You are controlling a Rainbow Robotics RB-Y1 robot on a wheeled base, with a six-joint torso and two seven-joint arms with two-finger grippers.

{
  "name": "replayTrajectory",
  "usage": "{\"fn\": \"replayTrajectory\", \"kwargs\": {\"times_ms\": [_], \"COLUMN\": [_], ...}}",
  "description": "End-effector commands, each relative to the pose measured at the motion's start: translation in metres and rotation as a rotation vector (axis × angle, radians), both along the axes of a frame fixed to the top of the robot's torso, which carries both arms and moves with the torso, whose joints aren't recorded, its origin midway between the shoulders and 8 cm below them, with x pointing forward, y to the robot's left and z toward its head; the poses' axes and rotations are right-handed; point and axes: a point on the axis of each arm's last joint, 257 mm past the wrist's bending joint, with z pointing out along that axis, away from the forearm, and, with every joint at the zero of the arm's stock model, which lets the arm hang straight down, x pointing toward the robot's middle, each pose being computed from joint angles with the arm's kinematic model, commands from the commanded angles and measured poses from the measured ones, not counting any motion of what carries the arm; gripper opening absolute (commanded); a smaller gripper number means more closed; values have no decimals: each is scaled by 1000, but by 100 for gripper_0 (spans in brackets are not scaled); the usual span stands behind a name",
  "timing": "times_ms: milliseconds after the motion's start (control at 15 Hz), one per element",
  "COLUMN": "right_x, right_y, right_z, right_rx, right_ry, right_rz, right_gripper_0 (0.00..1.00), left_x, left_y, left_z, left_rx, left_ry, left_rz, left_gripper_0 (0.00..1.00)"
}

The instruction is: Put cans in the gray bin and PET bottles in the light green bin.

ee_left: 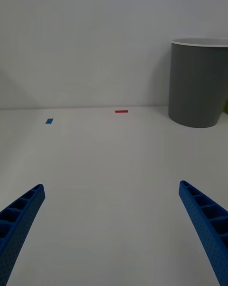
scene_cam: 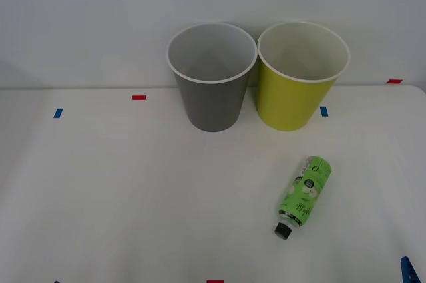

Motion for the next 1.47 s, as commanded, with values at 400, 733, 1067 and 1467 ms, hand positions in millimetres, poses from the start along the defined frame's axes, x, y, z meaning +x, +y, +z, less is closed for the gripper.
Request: {"fn": "replayTrajectory", "kwargs": {"times_ms": [400, 733, 1067, 1467], "right_x": [0, 1, 8, 35], "right_y": [0, -3, 4, 21], "right_z": [0, -20, -21, -12], "right_rx": [0, 11, 51, 95], "right_ry": [0, 29, 7, 86], "right_rz": [0, -22, -20, 3], "right_gripper_0": [100, 100, 100, 100], "left_x": [0, 0, 0, 0], "left_y": [0, 0, 0, 0], "left_z": [0, 0, 0, 0], "left_rx": [0, 0, 0, 0], "left_ry": [0, 0, 0, 0], "left_rz": [0, 0, 0, 0], "left_gripper_0": [97, 97, 98, 97]}}
